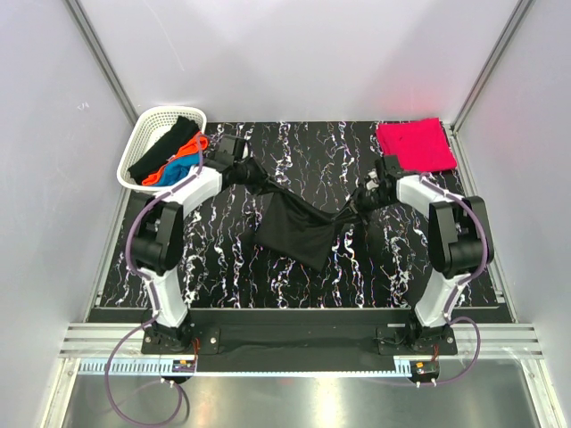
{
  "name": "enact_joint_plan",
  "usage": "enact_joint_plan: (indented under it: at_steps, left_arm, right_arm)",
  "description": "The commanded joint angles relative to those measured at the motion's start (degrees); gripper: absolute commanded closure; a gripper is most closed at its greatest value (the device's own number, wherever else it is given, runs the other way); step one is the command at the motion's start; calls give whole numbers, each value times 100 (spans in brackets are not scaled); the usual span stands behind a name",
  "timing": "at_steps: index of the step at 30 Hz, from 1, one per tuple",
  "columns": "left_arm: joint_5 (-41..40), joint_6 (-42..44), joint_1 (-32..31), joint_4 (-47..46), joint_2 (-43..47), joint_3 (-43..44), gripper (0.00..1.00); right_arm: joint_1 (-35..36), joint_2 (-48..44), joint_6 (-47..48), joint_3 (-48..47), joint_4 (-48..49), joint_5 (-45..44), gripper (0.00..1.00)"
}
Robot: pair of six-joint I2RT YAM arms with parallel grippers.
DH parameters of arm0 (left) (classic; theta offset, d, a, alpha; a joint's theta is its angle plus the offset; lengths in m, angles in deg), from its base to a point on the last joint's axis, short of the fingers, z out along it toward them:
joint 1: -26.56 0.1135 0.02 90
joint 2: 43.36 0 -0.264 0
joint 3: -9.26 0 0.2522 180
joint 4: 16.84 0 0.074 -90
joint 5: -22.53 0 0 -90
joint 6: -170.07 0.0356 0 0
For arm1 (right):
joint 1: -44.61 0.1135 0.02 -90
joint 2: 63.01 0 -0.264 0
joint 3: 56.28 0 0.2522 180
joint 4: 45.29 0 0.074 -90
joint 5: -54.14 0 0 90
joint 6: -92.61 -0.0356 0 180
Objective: Fold and stack the t-shirts
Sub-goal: Fold the tshirt
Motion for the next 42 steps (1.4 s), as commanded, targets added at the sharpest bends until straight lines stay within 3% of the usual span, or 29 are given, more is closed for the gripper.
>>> enact_joint_plan:
  at_steps: [1, 2, 5, 6, 8, 11, 13, 15, 19, 24, 26, 33, 42]
  left_arm:
    - [259, 155, 147, -636, -313, 361, 93]
    - [286, 103, 165, -829, -402, 378, 90]
    - [470, 294, 200, -944, -901, 693, 75]
    - [592, 383, 217, -884, -1069, 860, 74]
    - [822, 785, 279, -456, -1289, 1352, 67]
    - [630, 1454, 367, 99, -1082, 1749, 65]
    - [330, 2006, 367, 250, -773, 1741, 64]
    - [548, 2219, 367, 286, -457, 1627, 63]
    - [1067, 2361, 184, 155, -8, 813, 65]
    - [1367, 1905, -55, -1048, 449, -411, 69]
    - [1393, 1834, -81, -1400, 389, -658, 70]
    - [1806, 1992, 6, -1771, -823, 148, 74]
    - [1842, 2106, 77, -1657, -2353, 1204, 77]
  right_arm:
    - [-219, 364, 208, -486, -91, -23, 82]
    - [-281, 470, 296, -582, -74, -85, 76]
    - [-561, 945, 437, -1013, -126, -200, 69]
    - [-615, 1033, 481, -1240, -144, -226, 61]
    - [-764, 1174, 804, -1531, -485, -401, 54]
    - [-896, 1070, 1244, -1997, -969, -997, 45]
    - [-897, 859, 1499, -2077, -1145, -1183, 44]
    - [-871, 596, 1623, -1990, -1155, -1228, 43]
    - [-625, 156, 1861, -1587, -946, -1184, 45]
    - [-247, 207, 1387, -997, -119, -543, 74]
    - [-80, 391, 1220, -1005, 276, -315, 78]
    - [-123, 1419, 1131, -1348, 673, -147, 84]
    - [-597, 1869, 1386, -1199, 673, -445, 85]
